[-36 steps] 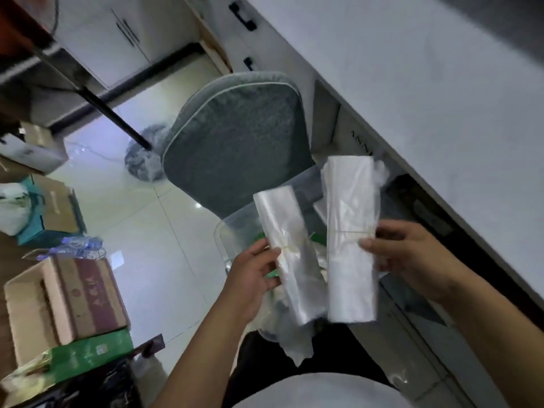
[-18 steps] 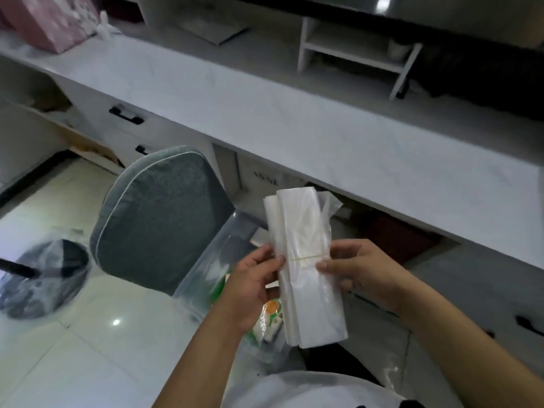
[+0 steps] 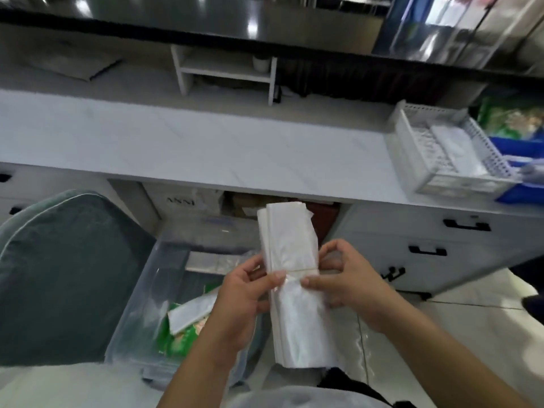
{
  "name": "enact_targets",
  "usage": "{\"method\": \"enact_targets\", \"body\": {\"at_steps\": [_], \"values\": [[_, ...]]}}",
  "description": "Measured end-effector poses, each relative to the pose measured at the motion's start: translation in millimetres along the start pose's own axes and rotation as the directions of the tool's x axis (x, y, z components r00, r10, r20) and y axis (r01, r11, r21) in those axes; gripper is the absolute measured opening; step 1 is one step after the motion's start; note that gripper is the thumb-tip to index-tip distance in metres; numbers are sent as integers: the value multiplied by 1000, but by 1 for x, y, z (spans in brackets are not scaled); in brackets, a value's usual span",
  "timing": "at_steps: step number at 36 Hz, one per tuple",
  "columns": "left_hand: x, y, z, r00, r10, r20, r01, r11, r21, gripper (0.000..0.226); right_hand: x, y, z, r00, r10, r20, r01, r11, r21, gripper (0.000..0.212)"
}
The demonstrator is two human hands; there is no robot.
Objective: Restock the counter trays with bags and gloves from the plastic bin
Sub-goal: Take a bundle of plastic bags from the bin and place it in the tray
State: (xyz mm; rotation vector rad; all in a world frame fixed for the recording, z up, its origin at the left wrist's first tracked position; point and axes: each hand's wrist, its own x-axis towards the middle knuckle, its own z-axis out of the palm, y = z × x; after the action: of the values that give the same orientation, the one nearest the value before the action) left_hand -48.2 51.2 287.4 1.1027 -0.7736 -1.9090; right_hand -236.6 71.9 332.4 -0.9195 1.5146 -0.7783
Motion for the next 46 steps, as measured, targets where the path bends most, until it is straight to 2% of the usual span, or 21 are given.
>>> {"method": "enact_targets", "body": {"at_steps": [4,8,11,14,19,22,30,33,38,42,44,46], "values": [[12,12,33,998,44,51,-46,999,25,36,-5,-12,-37,999,-43,-18,44,999,22,58],[33,14,81,996,52,72,-52,999,-9,41,-4,-11,-89,996,-71,46,69,996,48,44],[49,6,125,995,55,83,-52,998,-32,42,-5,0,-134,995,-67,77,61,995,76,43],[65,-8,171,994,28,110,-26,1000,-13,47,-5,15,-184,997,-56,59,48,991,121,40],[97,-37,248,986,-2,166,-7,998,57,37,-1,38,-266,999,-23,49,12,976,215,38],[116,-53,290,977,-39,208,23,997,79,40,-1,48,-313,999,-17,49,3,960,278,40],[149,-83,386,958,-97,269,47,981,187,43,-9,72,-405,998,-45,-54,63,911,408,43],[161,-86,414,939,-111,326,40,975,217,46,-8,74,-433,987,-81,-142,135,895,424,37],[190,-88,459,908,-116,403,-4,959,284,48,-2,69,-484,954,-149,-259,236,906,350,35],[227,-86,495,836,-143,530,-24,955,296,49,6,67,-525,953,-140,-270,240,891,385,36],[251,-80,514,811,-169,560,22,965,260,56,13,63,-547,957,-129,-260,230,885,406,37],[278,-72,532,800,-237,552,164,970,178,68,20,57,-570,963,-117,-243,209,892,401,36]]}}
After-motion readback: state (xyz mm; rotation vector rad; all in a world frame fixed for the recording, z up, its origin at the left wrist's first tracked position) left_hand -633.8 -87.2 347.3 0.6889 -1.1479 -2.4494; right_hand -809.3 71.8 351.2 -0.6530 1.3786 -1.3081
